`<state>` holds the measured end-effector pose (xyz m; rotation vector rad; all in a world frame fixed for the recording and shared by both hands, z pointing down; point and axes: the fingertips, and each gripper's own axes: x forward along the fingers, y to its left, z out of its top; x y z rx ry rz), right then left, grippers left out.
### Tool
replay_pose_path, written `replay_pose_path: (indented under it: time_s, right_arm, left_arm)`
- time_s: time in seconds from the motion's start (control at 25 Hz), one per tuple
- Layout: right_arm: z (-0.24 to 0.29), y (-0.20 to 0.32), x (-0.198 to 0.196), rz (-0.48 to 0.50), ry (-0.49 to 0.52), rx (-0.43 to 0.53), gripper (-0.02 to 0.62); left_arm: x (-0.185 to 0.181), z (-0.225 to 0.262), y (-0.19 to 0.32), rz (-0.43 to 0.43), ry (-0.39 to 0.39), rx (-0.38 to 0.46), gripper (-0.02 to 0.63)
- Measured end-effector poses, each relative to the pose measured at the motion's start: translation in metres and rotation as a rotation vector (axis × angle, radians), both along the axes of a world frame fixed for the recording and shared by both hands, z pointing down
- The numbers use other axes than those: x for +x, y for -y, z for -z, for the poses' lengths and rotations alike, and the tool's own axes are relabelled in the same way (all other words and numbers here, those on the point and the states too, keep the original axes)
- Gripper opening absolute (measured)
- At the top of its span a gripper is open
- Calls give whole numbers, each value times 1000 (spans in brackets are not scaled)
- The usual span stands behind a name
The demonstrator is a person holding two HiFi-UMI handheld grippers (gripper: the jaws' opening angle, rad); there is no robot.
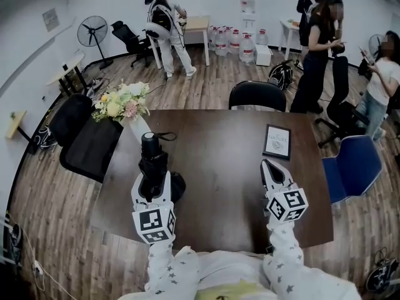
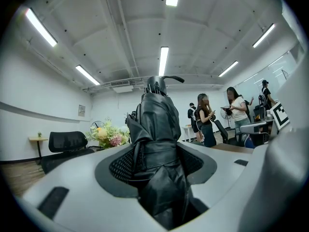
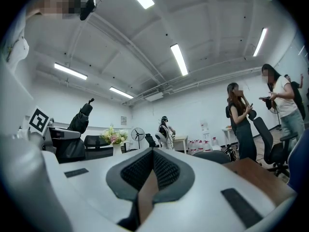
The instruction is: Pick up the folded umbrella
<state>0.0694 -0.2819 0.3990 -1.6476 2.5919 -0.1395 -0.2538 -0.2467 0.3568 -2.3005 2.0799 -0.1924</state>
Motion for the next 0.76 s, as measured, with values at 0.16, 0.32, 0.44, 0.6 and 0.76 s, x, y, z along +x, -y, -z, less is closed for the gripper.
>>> replay_pose_path:
  time_s: [0.16, 0.32, 0.44, 0.6, 0.76]
  right_arm:
    - [1, -1, 1, -2, -2, 5, 21]
    - [2, -2, 1, -2, -4, 4, 21]
    - [2, -2, 0, -2, -6, 3, 21]
    - [0, -1, -2, 6, -10, 12, 21]
    - [-1, -2, -1, 3, -15, 12, 21]
  left_arm:
    - [0, -1, -2, 1, 8, -6, 255]
    - [1, 0, -3, -1, 14, -11, 255]
    - [1, -1, -3, -4, 16, -14, 255]
    - [-1, -3, -2, -5, 18, -19, 255]
    - [0, -3, -2, -5, 24, -22, 255]
